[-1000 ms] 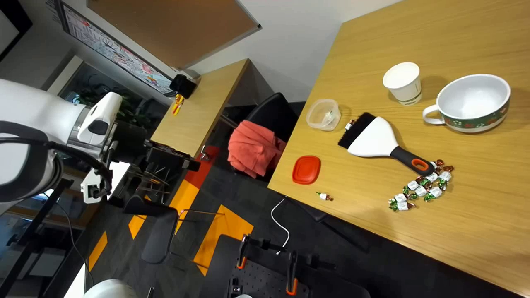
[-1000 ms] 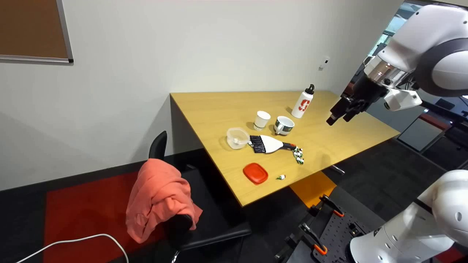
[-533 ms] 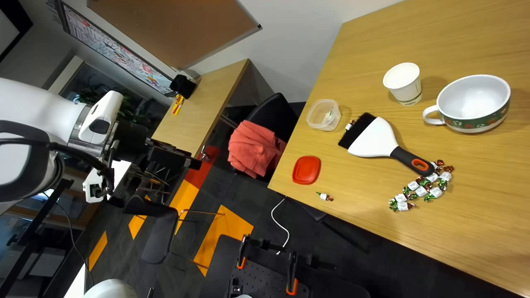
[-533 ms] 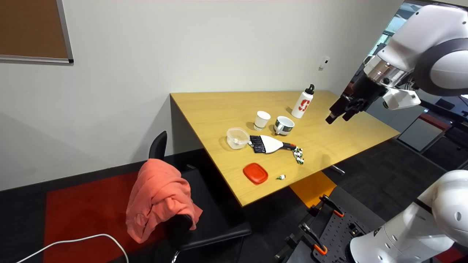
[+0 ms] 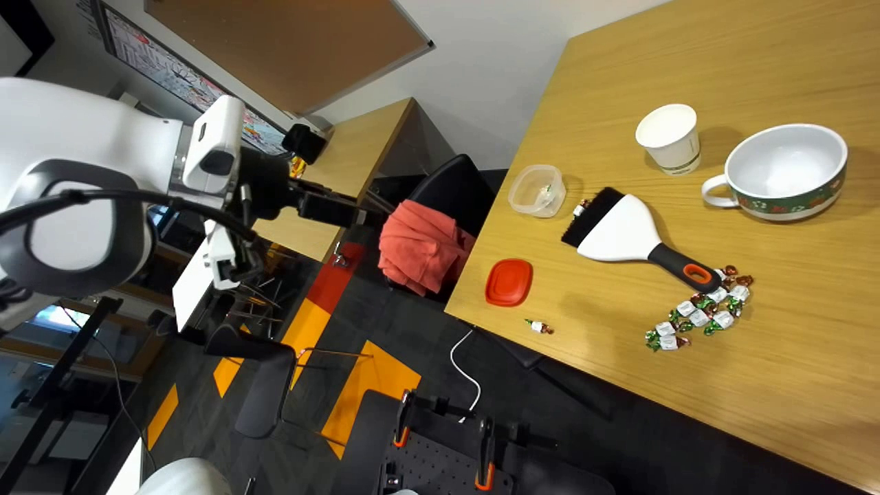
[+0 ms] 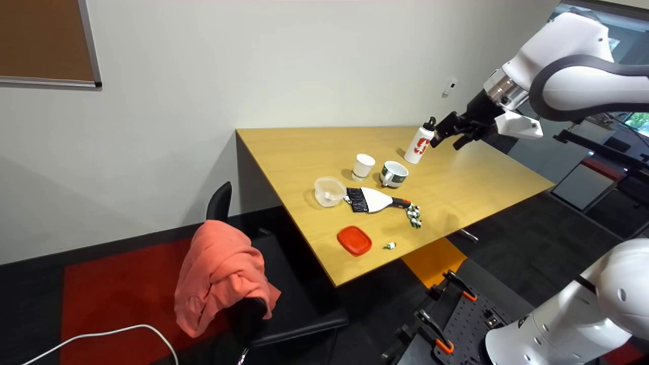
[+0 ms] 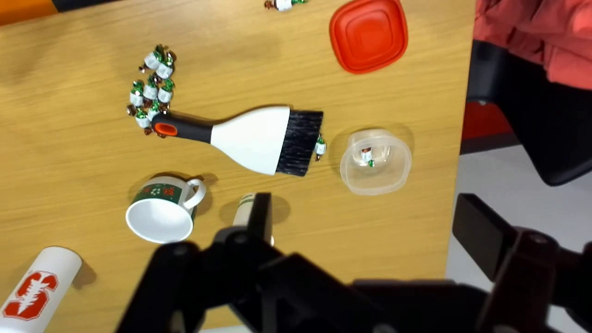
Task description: Move the smaller cup to the right
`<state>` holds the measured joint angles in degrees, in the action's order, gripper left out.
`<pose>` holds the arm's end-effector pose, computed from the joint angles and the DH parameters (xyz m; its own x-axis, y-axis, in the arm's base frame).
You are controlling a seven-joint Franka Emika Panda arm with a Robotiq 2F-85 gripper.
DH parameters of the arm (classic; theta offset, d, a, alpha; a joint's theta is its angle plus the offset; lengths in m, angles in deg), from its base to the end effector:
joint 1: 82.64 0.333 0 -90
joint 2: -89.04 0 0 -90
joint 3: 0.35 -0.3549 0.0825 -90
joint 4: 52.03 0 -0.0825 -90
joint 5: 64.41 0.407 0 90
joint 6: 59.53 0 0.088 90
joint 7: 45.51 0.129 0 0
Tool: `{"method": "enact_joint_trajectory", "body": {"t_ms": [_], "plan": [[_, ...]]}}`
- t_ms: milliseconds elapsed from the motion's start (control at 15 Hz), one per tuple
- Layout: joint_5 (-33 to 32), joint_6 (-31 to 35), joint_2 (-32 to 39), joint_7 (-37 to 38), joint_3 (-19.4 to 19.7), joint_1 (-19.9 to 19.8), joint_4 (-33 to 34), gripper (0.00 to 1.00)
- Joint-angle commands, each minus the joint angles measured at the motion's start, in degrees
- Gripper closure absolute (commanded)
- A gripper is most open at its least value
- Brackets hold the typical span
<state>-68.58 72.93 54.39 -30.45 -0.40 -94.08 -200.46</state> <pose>0.3882 -0.0808 0.4893 0.8617 -0.3896 0.3251 -0.4062 -0.9136 -0.0181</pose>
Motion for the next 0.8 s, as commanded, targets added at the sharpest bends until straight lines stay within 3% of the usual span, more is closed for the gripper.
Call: {"method": "enact_joint_trajectory", "body": {"t_ms": [0,200,333,400,733], "plan": [[-1.8,6.1,11.7,1.8,0.4,-2.6,7.4,0.00],[-1.8,8.0,18.9,0.2,2.5,-3.3,13.5,0.00],[0.3,5.8,20.5,-2.0,4.9,-2.2,16.5,0.00],[-1.0,7.5,17.9,-0.3,4.2,-2.1,12.5,0.00],[-0.8,7.4,20.5,-1.2,5.5,-1.9,15.5,0.00]]}}
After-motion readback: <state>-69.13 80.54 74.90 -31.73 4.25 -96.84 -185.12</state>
